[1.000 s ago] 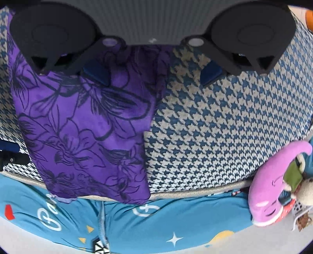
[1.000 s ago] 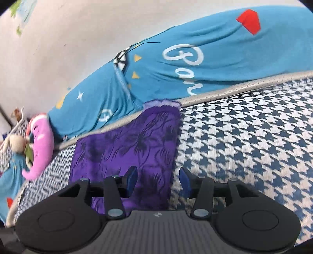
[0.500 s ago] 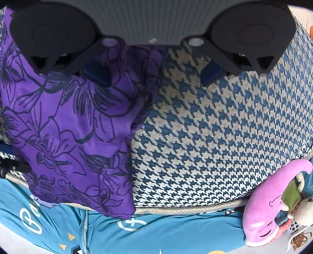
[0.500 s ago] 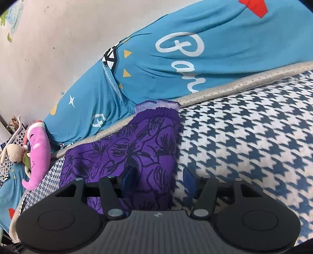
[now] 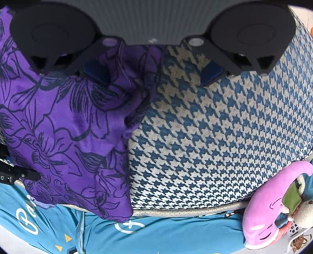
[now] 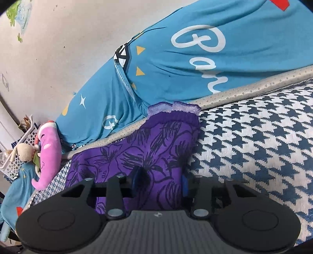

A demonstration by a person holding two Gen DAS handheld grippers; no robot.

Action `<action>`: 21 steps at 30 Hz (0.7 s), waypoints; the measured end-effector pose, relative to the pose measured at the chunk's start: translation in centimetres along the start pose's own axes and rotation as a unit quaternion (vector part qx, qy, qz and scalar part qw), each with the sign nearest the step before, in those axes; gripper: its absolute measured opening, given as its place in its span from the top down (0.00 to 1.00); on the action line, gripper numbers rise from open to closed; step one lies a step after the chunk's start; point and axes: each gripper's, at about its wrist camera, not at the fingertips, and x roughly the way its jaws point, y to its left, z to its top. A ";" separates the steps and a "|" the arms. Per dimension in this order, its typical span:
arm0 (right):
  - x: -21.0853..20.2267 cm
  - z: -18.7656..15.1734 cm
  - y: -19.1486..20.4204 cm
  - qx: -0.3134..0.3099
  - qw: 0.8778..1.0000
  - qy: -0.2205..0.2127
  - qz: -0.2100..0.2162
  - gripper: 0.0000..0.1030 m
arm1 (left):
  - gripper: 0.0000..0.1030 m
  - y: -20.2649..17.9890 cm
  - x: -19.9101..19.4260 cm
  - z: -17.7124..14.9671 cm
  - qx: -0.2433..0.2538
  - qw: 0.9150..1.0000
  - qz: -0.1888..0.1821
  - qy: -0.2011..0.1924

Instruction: Fold clothes

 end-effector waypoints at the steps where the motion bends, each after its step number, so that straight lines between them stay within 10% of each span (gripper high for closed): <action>1: 0.1 0.0 -0.1 0.002 1.000 -0.001 0.000 0.70 | 0.00 0.0 0.0 0.0 0.000 1.000 0.000 0.000; 10: -0.5 0.3 2.1 -0.009 0.998 -0.025 -0.048 0.87 | 0.00 -0.9 -0.4 0.2 0.018 1.000 0.010 -0.023; 21: -6.6 1.9 2.0 -0.028 0.987 -0.101 -0.118 0.89 | 0.00 -2.6 -1.8 -0.2 0.027 0.995 -0.060 -0.075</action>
